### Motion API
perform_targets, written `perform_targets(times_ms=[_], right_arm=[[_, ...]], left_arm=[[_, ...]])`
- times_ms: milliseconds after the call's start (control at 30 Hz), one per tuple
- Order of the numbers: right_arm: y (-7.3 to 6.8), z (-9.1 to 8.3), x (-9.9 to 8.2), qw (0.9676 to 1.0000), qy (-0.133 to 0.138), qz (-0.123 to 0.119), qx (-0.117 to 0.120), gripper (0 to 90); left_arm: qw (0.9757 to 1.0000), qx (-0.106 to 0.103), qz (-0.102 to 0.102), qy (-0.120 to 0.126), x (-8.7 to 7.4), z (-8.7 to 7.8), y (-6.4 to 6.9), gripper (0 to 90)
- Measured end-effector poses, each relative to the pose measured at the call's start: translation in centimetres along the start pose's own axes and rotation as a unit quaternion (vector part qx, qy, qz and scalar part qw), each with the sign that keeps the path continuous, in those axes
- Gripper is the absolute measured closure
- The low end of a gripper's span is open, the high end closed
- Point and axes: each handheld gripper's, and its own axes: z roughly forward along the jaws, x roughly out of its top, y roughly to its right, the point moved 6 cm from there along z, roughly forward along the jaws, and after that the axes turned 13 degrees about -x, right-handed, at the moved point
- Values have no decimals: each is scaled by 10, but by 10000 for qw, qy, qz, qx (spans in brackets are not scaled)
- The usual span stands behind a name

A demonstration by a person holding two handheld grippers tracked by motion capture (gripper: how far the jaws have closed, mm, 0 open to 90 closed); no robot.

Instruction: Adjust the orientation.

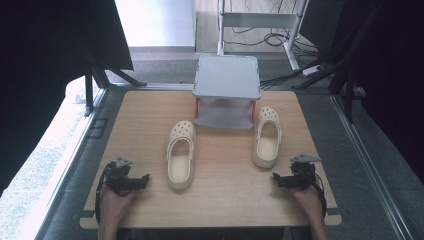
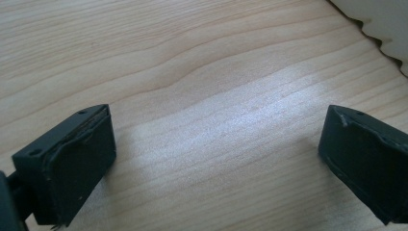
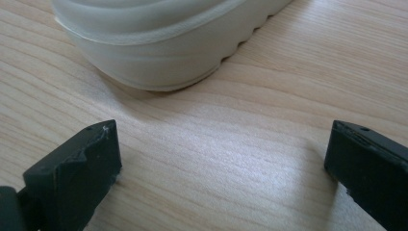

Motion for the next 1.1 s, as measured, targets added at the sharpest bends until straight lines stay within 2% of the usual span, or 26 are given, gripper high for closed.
perform_targets(times_ms=[833,933,1100], right_arm=[[0,-1,0,10000,-7,-4,28,0],[2,-6,0,9998,-146,-28,129,27],[3,-16,1,9997,-118,-89,206,25]], left_arm=[[10000,-1,7,8,0,0,2,0],[10000,1,8,10,0,0,2,0],[10000,1,8,11,0,0,2,0]])
